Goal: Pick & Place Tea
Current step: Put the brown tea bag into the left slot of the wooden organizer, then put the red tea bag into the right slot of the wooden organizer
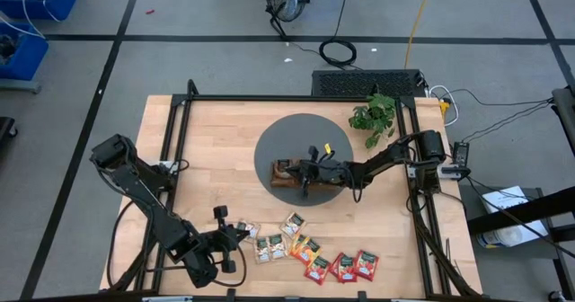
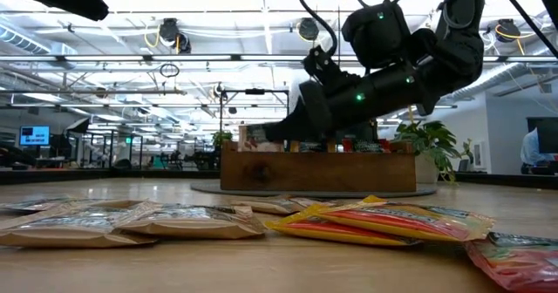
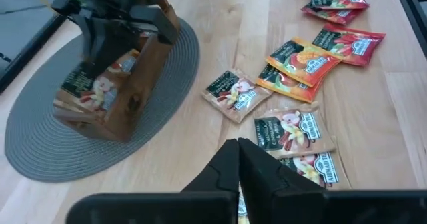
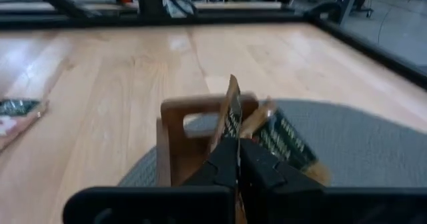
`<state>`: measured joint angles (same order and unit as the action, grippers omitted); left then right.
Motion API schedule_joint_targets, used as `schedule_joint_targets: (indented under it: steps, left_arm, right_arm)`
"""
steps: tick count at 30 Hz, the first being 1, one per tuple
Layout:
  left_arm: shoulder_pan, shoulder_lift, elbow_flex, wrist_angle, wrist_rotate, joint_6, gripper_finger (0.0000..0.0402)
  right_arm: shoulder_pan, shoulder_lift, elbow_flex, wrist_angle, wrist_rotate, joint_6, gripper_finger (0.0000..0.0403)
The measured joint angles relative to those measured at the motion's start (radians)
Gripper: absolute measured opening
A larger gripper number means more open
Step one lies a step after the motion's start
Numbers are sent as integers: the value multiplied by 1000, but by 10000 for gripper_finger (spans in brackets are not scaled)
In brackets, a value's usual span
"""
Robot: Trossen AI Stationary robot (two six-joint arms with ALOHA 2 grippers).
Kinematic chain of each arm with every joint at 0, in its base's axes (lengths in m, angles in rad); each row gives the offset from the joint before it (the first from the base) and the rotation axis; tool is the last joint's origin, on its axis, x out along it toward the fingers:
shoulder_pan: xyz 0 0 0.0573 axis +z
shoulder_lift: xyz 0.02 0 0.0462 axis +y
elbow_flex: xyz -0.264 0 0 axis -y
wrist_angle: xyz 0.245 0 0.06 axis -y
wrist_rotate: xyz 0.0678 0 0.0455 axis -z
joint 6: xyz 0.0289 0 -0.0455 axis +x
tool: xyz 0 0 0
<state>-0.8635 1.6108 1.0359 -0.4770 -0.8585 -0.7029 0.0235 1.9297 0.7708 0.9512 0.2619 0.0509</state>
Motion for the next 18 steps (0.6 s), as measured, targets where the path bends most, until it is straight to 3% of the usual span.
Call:
schedule_joint_targets:
  steps: [12,18]
  left_arm:
    - [33,0,0,6,-8,-16,42]
    - [45,0,0,7,-7,-15,42]
  right_arm:
    - [-1,-27,0,10,55,-16,88]
    - [14,-112,0,-24,52,-36,121]
